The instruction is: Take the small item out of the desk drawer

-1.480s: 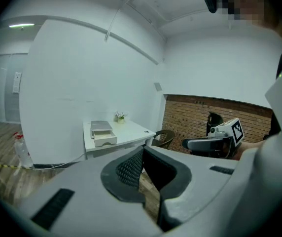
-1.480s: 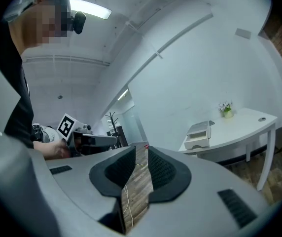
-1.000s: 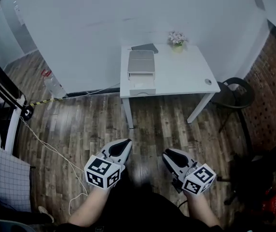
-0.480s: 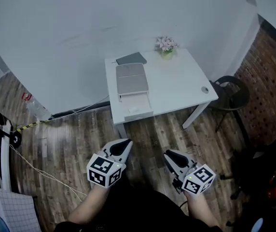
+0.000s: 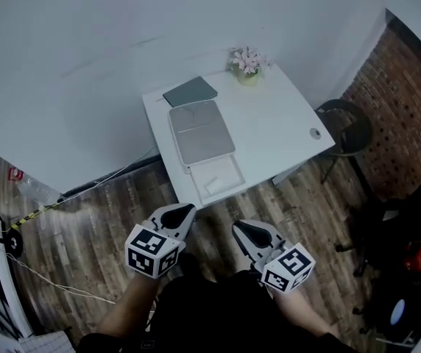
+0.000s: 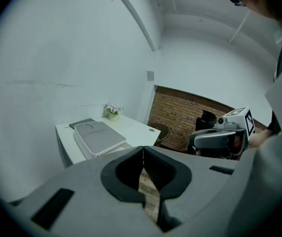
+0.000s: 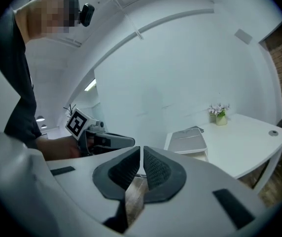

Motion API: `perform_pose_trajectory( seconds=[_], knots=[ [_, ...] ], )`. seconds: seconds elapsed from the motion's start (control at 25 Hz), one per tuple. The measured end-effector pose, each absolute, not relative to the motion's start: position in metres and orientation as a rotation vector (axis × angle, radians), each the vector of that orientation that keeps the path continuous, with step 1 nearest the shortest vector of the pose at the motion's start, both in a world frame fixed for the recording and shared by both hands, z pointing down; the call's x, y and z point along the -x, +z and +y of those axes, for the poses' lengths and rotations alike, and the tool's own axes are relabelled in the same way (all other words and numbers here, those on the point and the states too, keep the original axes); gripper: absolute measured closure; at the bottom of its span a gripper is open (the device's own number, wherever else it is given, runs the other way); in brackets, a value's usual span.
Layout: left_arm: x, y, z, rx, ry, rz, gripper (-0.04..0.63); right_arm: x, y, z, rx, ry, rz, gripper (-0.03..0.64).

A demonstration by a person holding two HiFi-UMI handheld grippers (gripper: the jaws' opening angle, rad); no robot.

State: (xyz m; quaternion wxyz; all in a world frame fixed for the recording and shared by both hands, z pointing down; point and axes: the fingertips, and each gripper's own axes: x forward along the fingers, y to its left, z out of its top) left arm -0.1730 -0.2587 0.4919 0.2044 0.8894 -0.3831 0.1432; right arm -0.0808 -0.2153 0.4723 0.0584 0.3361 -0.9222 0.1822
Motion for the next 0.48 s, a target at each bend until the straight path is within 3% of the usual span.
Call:
perform_pose_trajectory(
  seconds=[0.48],
  knots=[
    [0.161, 0.515, -0.325, -2.479, 0.503, -1.082, 0.584, 0.072, 0.492, -0.272, -0.996, 0.525, -2.743, 0.597]
  ],
)
